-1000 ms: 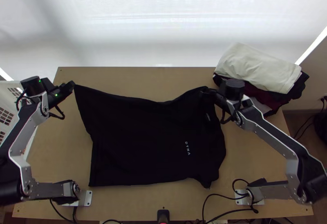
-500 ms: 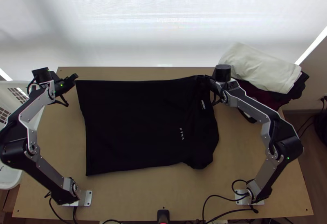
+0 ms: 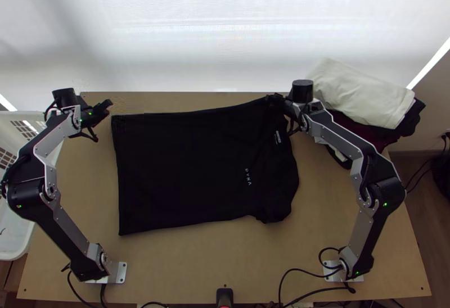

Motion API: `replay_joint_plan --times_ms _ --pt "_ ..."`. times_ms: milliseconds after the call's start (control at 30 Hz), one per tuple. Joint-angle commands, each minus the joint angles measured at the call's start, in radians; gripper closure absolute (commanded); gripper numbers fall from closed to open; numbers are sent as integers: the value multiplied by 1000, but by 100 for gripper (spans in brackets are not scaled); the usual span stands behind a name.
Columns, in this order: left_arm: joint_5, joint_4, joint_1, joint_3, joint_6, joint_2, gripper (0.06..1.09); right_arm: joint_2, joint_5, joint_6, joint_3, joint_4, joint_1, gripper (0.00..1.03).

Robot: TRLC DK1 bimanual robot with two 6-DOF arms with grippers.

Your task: Fold the t-shirt

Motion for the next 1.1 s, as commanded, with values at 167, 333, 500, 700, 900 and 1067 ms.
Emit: replay_joint_plan --times_ms 167,333,500,700,900,1067 --pt "8 -46 -3 23 -33 -152 36 -208 14 29 -22 -206 6 15" --pt "19 -92 25 23 -33 -217 36 -392 10 18 -150 -267 6 11" --pt "49 -239 15 6 39 -327 37 -510 -50 69 -231 -534 -9 11" --pt "49 -318 -11 -42 93 -452 37 -588 -58 73 -312 -760 -40 11" --pt "48 -367 -38 -45 91 -528 37 -670 -93 69 -450 -786 -54 16" --pt "48 -453 -74 -3 90 -570 37 -700 -144 92 -561 -783 -42 39"
